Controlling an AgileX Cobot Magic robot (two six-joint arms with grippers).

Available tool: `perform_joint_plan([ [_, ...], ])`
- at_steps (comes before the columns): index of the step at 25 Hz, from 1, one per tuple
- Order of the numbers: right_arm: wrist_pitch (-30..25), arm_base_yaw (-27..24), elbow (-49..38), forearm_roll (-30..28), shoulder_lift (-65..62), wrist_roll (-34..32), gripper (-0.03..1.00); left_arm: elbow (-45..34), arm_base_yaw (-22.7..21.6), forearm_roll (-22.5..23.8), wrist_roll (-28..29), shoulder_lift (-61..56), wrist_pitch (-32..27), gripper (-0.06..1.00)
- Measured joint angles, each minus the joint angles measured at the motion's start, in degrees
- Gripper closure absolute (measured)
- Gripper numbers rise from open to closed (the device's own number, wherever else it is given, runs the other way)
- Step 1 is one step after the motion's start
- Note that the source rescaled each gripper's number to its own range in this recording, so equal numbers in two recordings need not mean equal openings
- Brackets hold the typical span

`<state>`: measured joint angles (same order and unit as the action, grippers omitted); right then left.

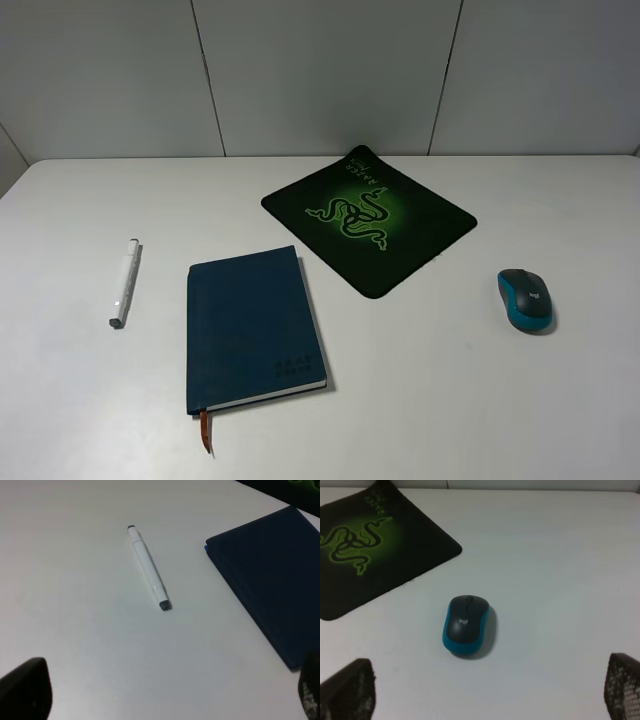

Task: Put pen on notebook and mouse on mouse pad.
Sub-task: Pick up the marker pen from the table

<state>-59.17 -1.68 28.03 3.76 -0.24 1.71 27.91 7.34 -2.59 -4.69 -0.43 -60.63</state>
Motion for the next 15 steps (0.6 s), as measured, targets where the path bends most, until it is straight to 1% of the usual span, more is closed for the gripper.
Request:
perform_joint_plan([
  [15, 0.0, 0.0, 0.0, 0.0, 0.0, 0.0, -0.03, 0.0, 0.0, 0.0, 0.4, 0.0, 0.0, -0.04],
])
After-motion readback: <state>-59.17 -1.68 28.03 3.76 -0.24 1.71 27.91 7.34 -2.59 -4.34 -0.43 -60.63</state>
